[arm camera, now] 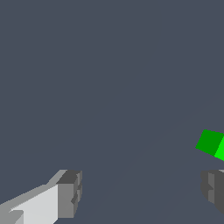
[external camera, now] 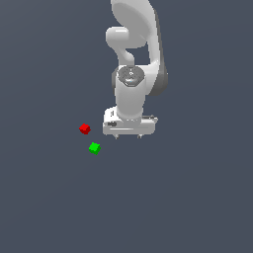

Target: Stack the red cube on top of the green cube.

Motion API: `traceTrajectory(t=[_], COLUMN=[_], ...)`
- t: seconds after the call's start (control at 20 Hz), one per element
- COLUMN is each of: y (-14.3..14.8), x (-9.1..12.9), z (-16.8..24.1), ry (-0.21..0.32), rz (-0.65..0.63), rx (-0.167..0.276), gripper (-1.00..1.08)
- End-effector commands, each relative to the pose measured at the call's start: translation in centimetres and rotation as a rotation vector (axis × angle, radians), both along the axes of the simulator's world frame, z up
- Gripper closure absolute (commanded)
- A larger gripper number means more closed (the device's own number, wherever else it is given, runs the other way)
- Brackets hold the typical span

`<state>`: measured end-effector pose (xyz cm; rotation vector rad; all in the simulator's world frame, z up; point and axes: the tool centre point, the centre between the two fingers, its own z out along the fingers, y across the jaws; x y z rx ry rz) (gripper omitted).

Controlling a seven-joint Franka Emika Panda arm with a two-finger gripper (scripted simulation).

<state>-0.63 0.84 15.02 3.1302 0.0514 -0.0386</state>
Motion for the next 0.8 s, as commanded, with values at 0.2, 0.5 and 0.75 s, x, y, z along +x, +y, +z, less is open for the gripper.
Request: traceTrajectory(t=[0.2, 0.5, 0.75], y=[-0.7, -4.7, -10.7], x=[-0.2, -1.7, -4.4], z=[-0.2, -1.3, -3.1], ry=[-0.001, -0.005, -0.011], rz=[-0.012, -0.075, -0.176], rx=[0.0, 0.0, 0.001], gripper=[-0.92, -0.92, -0.92])
